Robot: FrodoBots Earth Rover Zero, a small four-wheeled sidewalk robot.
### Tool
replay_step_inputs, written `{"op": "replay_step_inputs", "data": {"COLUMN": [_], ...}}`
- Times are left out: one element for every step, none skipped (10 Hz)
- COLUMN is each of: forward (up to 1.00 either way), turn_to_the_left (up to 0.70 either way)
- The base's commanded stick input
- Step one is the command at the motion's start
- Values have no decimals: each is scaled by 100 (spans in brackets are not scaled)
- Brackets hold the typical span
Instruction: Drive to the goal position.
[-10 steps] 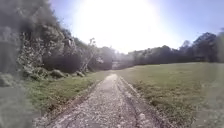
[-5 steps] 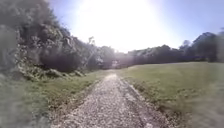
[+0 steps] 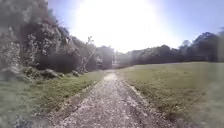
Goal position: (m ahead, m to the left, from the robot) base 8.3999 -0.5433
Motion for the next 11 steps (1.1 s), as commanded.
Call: {"op": "replay_step_inputs", "data": {"forward": [50, 50, 50, 50, 50, 50, 50, 50, 50, 50, 50], "turn_to_the_left": [0, 0, 0, 0, 0, 0, 0, 0, 0, 0, 0]}}
